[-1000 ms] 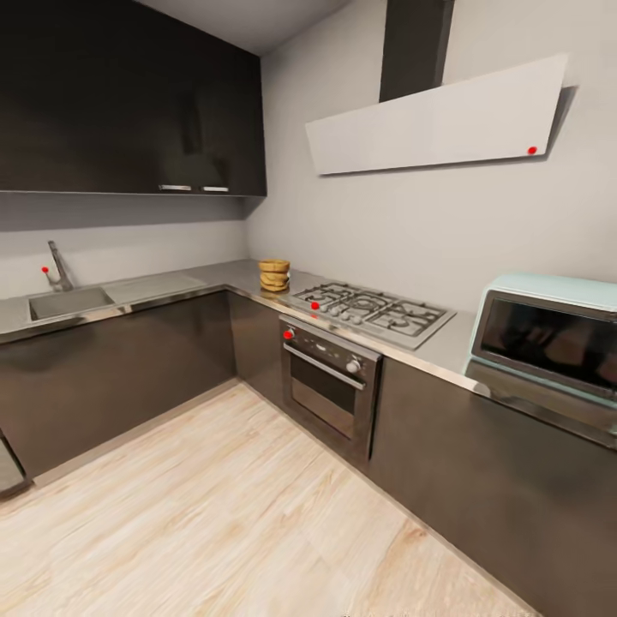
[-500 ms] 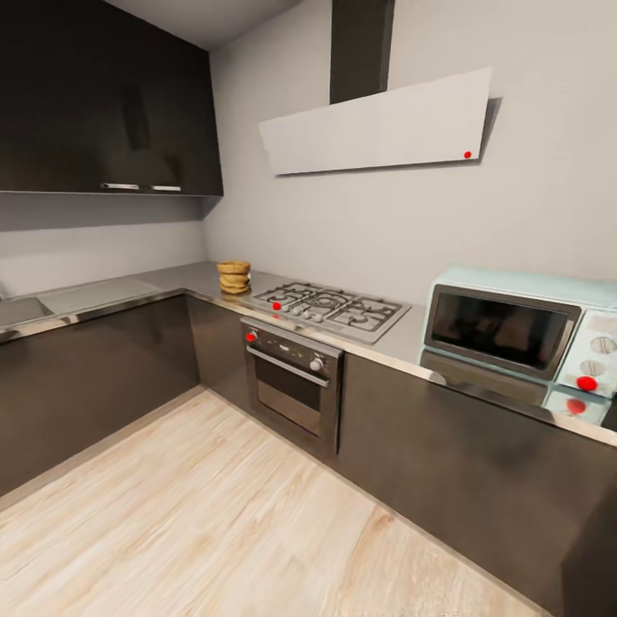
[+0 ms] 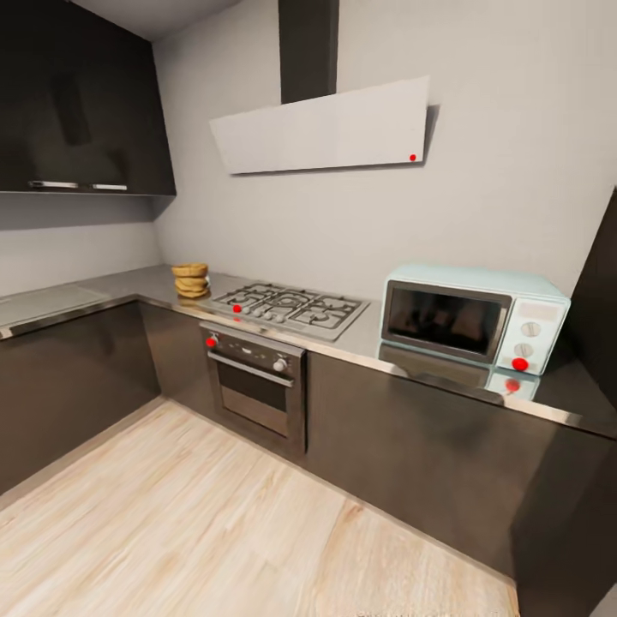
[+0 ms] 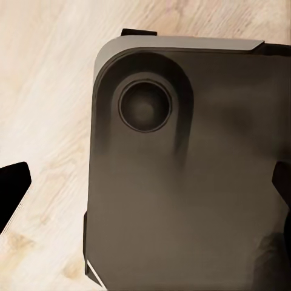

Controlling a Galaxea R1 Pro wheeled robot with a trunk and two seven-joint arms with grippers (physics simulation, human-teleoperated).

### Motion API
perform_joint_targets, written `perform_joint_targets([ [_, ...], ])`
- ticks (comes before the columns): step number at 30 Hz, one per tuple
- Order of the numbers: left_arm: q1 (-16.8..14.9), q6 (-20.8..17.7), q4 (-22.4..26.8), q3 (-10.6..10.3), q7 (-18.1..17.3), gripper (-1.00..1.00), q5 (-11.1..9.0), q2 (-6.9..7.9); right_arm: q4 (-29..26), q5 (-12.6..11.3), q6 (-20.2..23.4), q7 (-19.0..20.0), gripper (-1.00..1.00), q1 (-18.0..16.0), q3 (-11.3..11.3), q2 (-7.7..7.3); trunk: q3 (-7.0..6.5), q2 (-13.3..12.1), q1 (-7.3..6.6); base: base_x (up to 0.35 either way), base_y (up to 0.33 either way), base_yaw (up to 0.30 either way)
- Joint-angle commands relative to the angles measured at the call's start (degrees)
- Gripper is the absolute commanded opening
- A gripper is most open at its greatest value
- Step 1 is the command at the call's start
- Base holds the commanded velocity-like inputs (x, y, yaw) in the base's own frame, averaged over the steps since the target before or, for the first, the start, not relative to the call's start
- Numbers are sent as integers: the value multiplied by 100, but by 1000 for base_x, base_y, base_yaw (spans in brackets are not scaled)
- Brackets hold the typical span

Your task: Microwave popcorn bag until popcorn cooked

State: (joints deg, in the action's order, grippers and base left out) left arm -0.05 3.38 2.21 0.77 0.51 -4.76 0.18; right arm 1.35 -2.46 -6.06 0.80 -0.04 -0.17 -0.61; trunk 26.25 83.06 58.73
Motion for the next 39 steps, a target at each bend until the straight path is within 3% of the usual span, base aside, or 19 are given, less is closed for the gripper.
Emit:
perform_joint_targets([
  [1, 0, 14, -1, 2, 2, 100, -48, 0, 14, -26, -36, 8, 100, -5, 0, 0, 4, 2, 0, 0, 0, -290],
  [34, -1, 22, -1, 2, 2, 100, -47, 0, 14, -26, -37, 8, 100, -5, 0, -7, 4, 2, 0, 0, 0, -290],
  [39, 0, 17, -1, 2, 2, 100, -47, 0, 14, -15, -36, 0, 100, -5, 14, -9, 4, 2, 0, 0, 0, -104],
])
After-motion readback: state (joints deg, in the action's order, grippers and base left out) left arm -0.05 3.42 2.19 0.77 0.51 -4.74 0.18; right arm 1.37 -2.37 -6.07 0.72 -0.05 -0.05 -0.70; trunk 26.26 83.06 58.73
